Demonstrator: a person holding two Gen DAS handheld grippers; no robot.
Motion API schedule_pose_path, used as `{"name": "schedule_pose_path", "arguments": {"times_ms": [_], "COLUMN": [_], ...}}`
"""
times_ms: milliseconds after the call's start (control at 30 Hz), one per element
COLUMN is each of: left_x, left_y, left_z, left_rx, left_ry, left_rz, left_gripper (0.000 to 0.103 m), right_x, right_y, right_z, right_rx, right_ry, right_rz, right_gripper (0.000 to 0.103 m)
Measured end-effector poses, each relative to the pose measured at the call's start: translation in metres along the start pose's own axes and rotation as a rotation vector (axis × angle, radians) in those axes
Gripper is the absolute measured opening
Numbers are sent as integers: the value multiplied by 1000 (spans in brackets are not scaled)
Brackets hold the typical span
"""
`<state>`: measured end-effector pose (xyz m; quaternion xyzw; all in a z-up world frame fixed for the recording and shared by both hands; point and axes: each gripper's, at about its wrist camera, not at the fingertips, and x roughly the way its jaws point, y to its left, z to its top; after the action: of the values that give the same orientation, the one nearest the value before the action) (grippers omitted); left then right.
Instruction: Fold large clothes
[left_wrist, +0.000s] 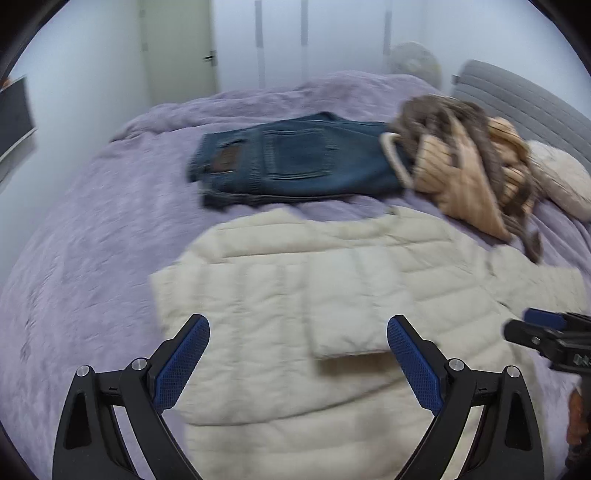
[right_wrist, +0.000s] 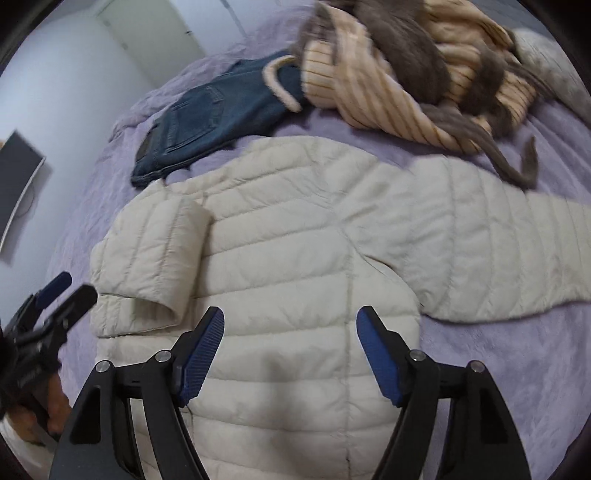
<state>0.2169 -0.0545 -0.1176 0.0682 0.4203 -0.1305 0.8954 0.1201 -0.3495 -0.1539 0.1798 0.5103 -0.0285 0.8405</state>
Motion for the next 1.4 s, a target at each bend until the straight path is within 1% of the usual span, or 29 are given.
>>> {"name": "schedule_pose_path", "arguments": {"times_ms": [33, 67, 133, 167, 233, 300, 367, 400, 433, 467, 500, 600, 667, 733, 800, 833, 867, 900, 967, 1067, 1133, 1200, 1300, 1400], "left_x": [8, 18, 34, 42, 58, 72, 84, 87, 89, 90, 91, 94, 98, 102, 104, 104, 103, 102, 100, 88, 78, 74, 82, 95], "left_y": [21, 43, 79, 92, 111, 117, 116, 116, 115, 113, 112, 108, 106, 106, 107, 107, 107, 107, 107, 106, 103, 96, 83, 78], "left_z": [1, 0, -8, -13, -25, -37, -46, -49, -51, -52, -53, -53, -53, -55, -55, -55, -55, -54, -51, -46, -40, -37, -38, -47], "left_rx": [-53, -108, -214, -252, -297, -320, -317, -314, -313, -312, -308, -286, -271, -266, -272, -272, -270, -265, -255, -252, -247, -223, -163, -142], "left_ry": [18, 43, 75, 94, 143, 177, 202, 211, 215, 218, 221, 225, 229, 237, 246, 248, 248, 247, 248, 230, 201, 190, 219, 261], "left_rz": [60, 100, 167, 194, 203, 210, 213, 218, 217, 214, 213, 205, 213, 214, 212, 213, 215, 217, 222, 230, 230, 227, 259, 260], "left_gripper": [98, 98, 98, 98, 97, 98, 98, 98, 98, 98, 98, 98, 98, 98, 98, 98, 98, 98, 98, 98, 98, 98, 98, 98], "right_x": [2, 5, 15, 22, 40, 59, 78, 83, 84, 85, 82, 69, 64, 64, 68, 68, 65, 61, 47, 23, 12, 13, 32, 65], "right_y": [17, 34, 69, 87, 120, 147, 160, 160, 157, 148, 136, 92, 58, 24, -11, -28, -43, -53, -64, -64, -59, -48, -29, -18], "right_z": [4, 7, 9, 9, 3, -6, -12, -10, -6, 0, 8, 24, 25, 22, 16, 11, 5, 0, -5, -1, 7, 20, 29, 23], "right_rx": [-60, -119, -249, -321, -472, -620, -707, -704, -670, -604, -515, -225, -44, 127, 317, 408, 483, 527, 543, 502, 439, 353, 263, 188], "right_ry": [-9, -16, -25, -23, -15, -27, -43, -53, -65, -60, -53, -38, -24, -1, 24, 31, 23, 10, -24, -83, -122, -128, -70, 51], "right_rz": [6, 10, -5, -24, -64, -147, -231, -257, -266, -263, -241, -89, 22, 104, 153, 164, 169, 162, 104, 38, 28, 36, 44, -56], "right_gripper": [77, 77, 77, 77, 77, 77, 76, 56, 36, 9, 9, 9, 9, 10, 15, 17, 17, 17, 17, 17, 17, 17, 17, 17]}}
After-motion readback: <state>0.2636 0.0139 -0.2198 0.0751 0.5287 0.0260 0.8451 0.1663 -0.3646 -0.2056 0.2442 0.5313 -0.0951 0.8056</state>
